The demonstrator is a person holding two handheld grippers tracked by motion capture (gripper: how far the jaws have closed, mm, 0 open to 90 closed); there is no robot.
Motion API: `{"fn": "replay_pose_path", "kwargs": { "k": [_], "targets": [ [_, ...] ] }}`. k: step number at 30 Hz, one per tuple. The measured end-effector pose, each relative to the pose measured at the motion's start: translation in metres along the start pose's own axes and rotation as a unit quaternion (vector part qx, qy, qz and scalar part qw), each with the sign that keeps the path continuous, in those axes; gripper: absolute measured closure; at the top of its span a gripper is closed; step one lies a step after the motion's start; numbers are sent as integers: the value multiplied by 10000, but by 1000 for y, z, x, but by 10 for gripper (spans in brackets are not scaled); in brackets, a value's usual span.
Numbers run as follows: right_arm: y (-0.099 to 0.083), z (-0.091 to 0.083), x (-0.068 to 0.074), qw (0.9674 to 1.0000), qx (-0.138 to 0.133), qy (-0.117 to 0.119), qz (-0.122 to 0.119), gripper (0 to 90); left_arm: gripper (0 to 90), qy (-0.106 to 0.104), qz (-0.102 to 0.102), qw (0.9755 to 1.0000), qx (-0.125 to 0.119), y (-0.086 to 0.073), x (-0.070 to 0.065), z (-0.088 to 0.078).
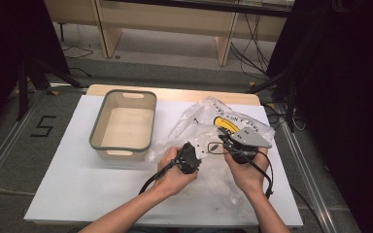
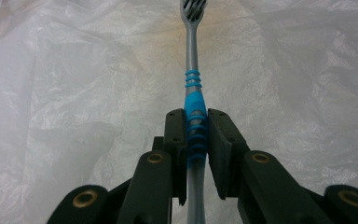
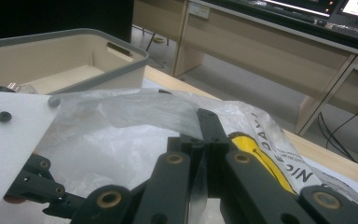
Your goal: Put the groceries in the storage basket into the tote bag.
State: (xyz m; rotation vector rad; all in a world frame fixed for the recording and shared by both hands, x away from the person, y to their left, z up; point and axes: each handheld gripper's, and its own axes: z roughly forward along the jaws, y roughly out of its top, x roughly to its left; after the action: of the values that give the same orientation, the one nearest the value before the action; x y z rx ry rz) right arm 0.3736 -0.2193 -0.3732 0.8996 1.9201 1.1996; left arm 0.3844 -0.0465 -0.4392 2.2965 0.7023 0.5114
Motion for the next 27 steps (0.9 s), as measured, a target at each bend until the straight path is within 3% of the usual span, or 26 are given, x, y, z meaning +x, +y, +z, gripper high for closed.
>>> {"fn": "replay_pose_path", "kwargs": {
  "k": [6, 27],
  "targets": [
    [0, 0, 0, 10000, -6, -4, 1, 900, 777, 57, 187, 9998, -60, 3, -1, 3],
    [0, 0, -1, 10000, -19, -11, 4, 900, 775, 168, 392, 9985, -355, 6, -2, 13]
  ]
}}
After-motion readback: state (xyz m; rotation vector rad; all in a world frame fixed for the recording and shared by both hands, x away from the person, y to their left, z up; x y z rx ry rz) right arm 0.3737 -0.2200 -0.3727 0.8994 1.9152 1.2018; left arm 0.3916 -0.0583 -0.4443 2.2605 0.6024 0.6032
